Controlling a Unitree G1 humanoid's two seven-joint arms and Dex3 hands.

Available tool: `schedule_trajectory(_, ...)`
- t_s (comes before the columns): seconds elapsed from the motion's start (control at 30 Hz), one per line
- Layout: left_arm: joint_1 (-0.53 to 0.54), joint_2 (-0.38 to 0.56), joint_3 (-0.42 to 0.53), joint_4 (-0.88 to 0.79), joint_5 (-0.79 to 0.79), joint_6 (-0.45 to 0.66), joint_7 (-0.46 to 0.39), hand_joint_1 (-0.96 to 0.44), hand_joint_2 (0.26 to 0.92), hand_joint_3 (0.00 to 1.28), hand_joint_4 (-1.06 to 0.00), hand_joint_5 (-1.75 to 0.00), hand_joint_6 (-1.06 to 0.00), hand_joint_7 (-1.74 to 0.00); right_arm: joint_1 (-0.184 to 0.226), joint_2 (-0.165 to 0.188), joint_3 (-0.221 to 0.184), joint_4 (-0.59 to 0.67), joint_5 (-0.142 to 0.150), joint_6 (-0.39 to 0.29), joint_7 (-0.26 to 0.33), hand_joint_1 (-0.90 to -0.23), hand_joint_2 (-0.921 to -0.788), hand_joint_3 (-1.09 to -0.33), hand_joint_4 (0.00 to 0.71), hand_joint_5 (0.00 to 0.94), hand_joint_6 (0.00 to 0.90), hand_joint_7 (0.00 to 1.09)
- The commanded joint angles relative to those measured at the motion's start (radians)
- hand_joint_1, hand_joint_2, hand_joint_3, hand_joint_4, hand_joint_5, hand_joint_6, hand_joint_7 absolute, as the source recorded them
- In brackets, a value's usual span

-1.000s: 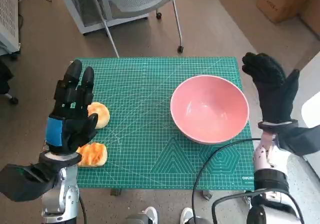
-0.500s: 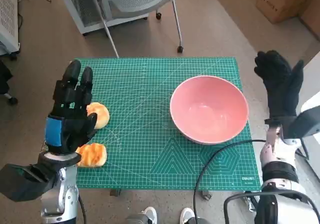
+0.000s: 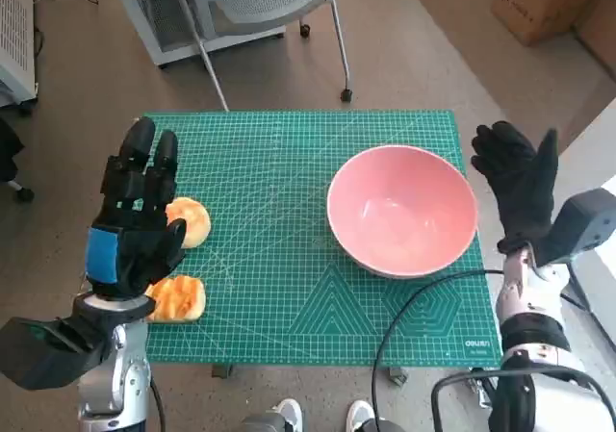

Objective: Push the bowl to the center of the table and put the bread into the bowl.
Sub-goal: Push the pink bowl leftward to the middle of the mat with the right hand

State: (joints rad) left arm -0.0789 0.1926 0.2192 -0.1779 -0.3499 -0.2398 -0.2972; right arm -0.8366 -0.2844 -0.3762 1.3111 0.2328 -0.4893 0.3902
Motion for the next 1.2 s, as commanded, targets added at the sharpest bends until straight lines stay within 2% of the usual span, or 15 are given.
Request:
schedule_trajectory(0.03,0.026,0.008,0.017,-0.023,0.002,-0.014,-0.003,-0.66,0.907,0.34,0.0,0.0,0.0,-0.33,0.013,0.034,-0.023,0.024,0.008,0.064,-0.002,-0.529,-0.921,-0.856,0.026,0.012,0.206,0.02)
schedule_trajectory(0.17,0.035,0.009,0.024,-0.029,-0.005,-0.014,-0.005,-0.65,0.909,0.33,0.0,0.0,0.0,-0.34,0.015,0.051,-0.031,0.024,0.003,0.081,0.007,-0.514,-0.921,-0.861,0.029,0.009,0.225,0.03)
schedule_trajectory(0.37,0.054,0.011,0.036,-0.044,-0.007,-0.01,-0.005,-0.65,0.917,0.31,0.0,0.0,0.0,-0.34,0.015,0.074,-0.047,0.026,0.007,0.1,0.021,-0.548,-0.921,-0.836,0.025,0.004,0.235,0.02)
schedule_trajectory(0.6,0.076,0.014,0.049,-0.065,-0.006,0.0,0.001,-0.65,0.921,0.3,0.0,0.0,0.0,-0.34,-0.001,0.126,-0.065,0.021,0.016,0.109,0.047,-0.569,-0.921,-0.803,0.01,0.0,0.218,0.01)
schedule_trajectory(0.77,0.09,0.015,0.053,-0.077,-0.002,0.002,0.005,-0.65,0.921,0.29,0.0,0.0,0.0,-0.35,-0.012,0.149,-0.065,0.019,0.013,0.11,0.052,-0.576,-0.921,-0.791,0.01,0.004,0.212,0.01)
schedule_trajectory(0.93,0.11,0.016,0.061,-0.092,0.004,0.006,0.012,-0.65,0.921,0.29,-0.01,0.0,0.0,-0.36,-0.029,0.177,-0.057,0.021,0.002,0.113,0.046,-0.608,-0.921,-0.729,0.053,0.022,0.256,0.03)
schedule_trajectory(1.2,0.144,0.019,0.073,-0.117,0.012,0.004,0.021,-0.65,0.921,0.28,-0.01,0.0,0.0,-0.34,-0.052,0.21,-0.045,0.025,-0.015,0.123,0.031,-0.593,-0.921,-0.74,0.062,0.019,0.264,0.03)
